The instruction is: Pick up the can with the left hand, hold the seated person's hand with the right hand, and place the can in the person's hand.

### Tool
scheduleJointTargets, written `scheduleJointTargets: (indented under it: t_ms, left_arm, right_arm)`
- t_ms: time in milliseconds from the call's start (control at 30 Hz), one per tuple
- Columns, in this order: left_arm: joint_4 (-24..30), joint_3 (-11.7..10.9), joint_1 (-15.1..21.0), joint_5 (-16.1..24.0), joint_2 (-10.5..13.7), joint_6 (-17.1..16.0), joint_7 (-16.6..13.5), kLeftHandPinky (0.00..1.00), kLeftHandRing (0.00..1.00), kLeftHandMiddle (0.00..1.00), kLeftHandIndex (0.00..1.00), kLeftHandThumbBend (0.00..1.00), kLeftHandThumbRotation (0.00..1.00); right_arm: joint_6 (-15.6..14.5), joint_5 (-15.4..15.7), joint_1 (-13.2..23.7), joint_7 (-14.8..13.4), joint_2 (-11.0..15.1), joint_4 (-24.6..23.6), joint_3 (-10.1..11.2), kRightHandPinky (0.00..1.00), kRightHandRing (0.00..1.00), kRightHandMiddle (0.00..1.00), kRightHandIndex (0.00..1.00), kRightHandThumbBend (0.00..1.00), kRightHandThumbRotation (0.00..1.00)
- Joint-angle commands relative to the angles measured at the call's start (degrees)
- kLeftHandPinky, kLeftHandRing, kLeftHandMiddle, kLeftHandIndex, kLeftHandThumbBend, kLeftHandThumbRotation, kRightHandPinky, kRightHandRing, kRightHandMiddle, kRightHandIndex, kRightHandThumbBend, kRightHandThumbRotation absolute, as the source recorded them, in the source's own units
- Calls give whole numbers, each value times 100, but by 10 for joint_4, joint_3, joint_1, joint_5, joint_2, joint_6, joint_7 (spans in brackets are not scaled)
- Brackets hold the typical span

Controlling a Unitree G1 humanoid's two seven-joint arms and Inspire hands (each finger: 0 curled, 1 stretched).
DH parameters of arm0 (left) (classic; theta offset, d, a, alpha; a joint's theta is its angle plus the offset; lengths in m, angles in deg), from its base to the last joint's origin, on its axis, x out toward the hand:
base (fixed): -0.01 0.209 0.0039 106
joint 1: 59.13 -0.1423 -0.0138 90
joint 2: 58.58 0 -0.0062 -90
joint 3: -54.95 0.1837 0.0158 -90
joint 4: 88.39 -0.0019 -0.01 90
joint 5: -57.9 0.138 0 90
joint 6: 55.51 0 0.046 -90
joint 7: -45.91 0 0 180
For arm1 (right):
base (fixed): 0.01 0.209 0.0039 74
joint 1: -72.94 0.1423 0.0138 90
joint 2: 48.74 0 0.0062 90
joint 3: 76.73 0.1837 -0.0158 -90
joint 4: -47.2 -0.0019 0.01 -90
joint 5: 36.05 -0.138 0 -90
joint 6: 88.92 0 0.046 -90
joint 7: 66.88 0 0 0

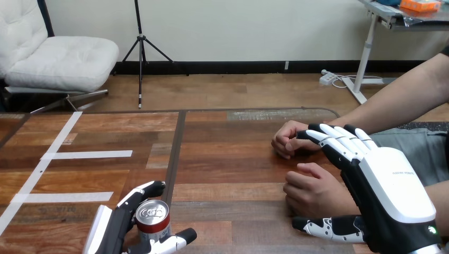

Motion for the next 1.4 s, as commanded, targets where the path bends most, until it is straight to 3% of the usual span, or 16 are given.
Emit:
scheduleJointTargets:
  t_ms: [0,733,833,1067,1367]
  left_arm:
    - [10,3,27,6,13,2,-6,65,79,83,82,100,34]
    - [6,11,31,20,12,35,-13,63,78,82,80,100,33]
    - [5,12,32,29,9,41,-22,61,76,80,79,100,32]
    - [-24,14,42,38,2,20,-61,53,67,72,72,95,24]
    - [-53,21,54,63,2,4,-122,42,52,56,57,84,6]
  right_arm:
    - [1,-2,19,-1,8,-23,-2,97,91,90,84,85,2]
    - [0,3,21,-3,6,-24,-4,96,91,90,84,86,2]
    - [0,2,21,-2,6,-24,-4,96,91,90,84,86,2]
    - [-2,1,21,-1,7,-25,-2,96,91,90,84,86,1]
    - [-3,1,20,0,7,-28,-2,97,91,90,84,86,2]
